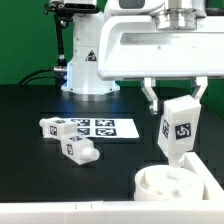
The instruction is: Assemble stool
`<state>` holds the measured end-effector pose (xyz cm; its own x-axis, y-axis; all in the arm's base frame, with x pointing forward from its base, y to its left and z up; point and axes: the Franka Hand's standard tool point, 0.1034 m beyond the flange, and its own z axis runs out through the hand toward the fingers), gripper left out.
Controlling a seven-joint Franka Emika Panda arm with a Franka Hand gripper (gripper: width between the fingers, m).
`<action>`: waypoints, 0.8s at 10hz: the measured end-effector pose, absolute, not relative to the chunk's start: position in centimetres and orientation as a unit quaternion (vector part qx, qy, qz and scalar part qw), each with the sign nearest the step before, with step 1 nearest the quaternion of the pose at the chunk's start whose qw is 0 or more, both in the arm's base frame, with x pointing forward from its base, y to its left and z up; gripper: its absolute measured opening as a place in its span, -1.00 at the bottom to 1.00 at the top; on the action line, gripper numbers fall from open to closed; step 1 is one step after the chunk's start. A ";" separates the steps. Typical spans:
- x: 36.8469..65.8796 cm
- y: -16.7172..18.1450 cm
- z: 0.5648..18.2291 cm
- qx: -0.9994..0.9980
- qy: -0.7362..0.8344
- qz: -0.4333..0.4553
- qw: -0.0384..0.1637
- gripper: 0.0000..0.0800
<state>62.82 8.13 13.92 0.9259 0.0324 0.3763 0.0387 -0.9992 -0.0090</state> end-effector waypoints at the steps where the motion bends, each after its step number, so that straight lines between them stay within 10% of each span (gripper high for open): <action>1: 62.8 8.1 13.8 -0.981 -0.020 -0.191 0.008 -0.19; 8: 62.1 8.6 11.4 -0.971 -0.110 -0.211 -0.029 -0.19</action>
Offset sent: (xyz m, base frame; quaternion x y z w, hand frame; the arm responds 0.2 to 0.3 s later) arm 0.0006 -0.0479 -0.0226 -0.2155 0.0663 -0.2659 0.9373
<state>62.10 8.56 11.43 0.8869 0.2265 0.4026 0.2017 -0.9740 0.1035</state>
